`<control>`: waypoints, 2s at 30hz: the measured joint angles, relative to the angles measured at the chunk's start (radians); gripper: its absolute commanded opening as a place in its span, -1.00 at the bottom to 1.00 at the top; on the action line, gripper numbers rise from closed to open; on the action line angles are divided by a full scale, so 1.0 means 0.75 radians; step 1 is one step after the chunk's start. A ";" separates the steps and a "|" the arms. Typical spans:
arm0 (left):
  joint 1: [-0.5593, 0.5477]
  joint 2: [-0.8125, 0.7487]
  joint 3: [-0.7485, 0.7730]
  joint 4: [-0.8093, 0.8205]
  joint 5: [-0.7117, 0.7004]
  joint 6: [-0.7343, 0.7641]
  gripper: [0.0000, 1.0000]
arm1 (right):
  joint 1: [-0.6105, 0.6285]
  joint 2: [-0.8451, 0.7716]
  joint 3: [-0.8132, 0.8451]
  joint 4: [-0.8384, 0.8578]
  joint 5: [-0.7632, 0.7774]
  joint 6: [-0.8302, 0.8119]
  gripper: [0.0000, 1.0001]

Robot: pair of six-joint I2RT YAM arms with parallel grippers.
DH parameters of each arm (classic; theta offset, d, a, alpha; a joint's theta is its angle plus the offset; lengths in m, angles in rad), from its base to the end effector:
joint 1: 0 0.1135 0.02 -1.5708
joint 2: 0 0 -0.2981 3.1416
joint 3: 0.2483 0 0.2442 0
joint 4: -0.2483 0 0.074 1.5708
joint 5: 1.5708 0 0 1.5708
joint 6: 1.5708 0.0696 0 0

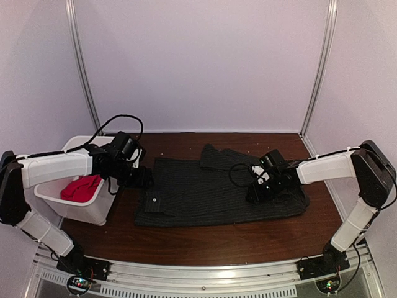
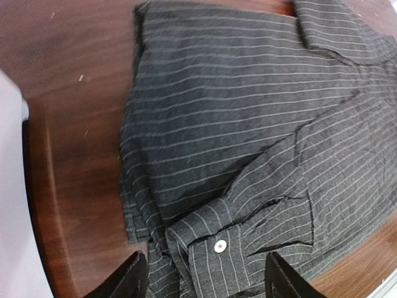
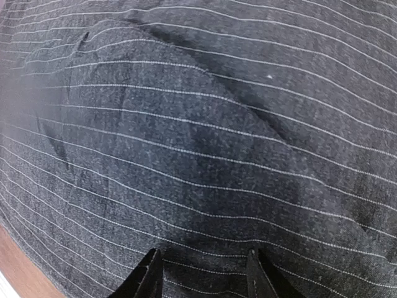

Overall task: Fold and stack the mixed laundry pile
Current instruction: Rotate the 1/3-folded shirt at the center of the board.

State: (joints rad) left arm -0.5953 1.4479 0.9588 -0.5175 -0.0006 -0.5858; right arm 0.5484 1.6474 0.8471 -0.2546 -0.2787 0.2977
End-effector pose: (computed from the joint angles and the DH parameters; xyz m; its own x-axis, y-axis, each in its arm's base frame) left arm 0.2463 -0.1667 0.2298 -0.8929 -0.0630 -0.4459 0.0802 0.9521 -0.2952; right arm 0.2633 0.1833 0.1601 -0.8906 -0.2136 -0.4014 -0.3721 0.8497 0.3735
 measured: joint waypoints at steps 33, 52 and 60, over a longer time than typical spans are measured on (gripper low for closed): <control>-0.802 0.459 0.108 0.117 0.059 0.335 0.07 | -0.309 0.311 0.375 -0.041 0.019 -0.113 -0.02; -0.168 0.455 0.314 0.176 0.015 0.243 0.13 | -0.197 0.053 0.269 0.053 -0.205 -0.026 0.01; -0.198 0.550 0.251 0.158 0.021 0.291 -0.08 | -0.186 0.132 0.215 -0.066 0.046 -0.011 -0.01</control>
State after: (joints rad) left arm -0.7437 1.8606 1.1473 -0.3992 0.0151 -0.3676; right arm 0.4088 1.7462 1.0084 -0.3042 -0.2443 0.2893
